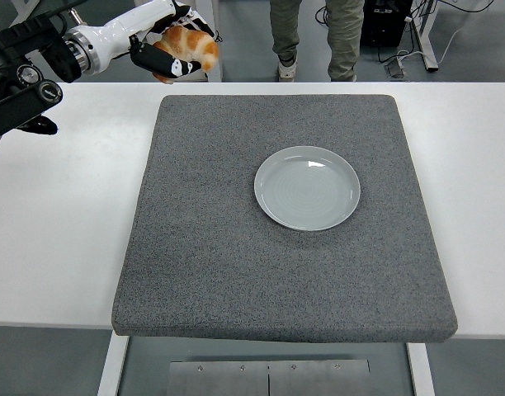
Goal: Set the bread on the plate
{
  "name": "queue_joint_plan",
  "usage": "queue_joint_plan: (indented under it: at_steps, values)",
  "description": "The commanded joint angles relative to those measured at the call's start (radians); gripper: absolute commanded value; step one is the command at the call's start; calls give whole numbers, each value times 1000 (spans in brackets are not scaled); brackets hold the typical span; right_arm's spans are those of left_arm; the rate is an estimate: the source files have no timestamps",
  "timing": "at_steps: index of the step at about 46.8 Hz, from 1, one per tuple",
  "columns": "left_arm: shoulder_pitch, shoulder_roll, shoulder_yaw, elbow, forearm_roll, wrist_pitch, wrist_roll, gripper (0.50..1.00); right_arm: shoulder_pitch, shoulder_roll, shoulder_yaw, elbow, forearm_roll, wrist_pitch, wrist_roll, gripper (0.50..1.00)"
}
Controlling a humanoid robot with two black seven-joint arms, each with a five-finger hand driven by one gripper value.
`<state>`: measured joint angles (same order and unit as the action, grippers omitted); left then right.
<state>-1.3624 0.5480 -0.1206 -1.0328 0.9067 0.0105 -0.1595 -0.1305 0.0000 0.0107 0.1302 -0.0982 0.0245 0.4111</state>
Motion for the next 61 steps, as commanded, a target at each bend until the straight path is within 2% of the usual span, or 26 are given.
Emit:
queue_joint_plan:
  at_steps: [1, 15, 22, 34, 42, 61]
  values:
    - [-23, -3, 4, 0, 0, -7, 0, 500, 0, 0, 0, 0, 0, 0, 0, 1000]
    - [-70, -66, 10, -3, 8, -17, 5, 500, 0, 0, 0, 0, 0, 0, 0, 1000]
    - [-101, -138, 13, -1, 12, -17, 6, 500, 0, 0, 0, 0, 0, 0, 0, 1000]
    - [-156, -217, 71, 0, 20, -15, 6, 500, 0, 0, 0, 0, 0, 0, 0, 1000]
    - [-162, -279, 81, 5, 31, -12, 8, 500, 0, 0, 0, 0, 0, 0, 0, 1000]
    - [-164, -486, 139, 151, 31, -6, 9, 500, 0, 0, 0, 0, 0, 0, 0, 1000]
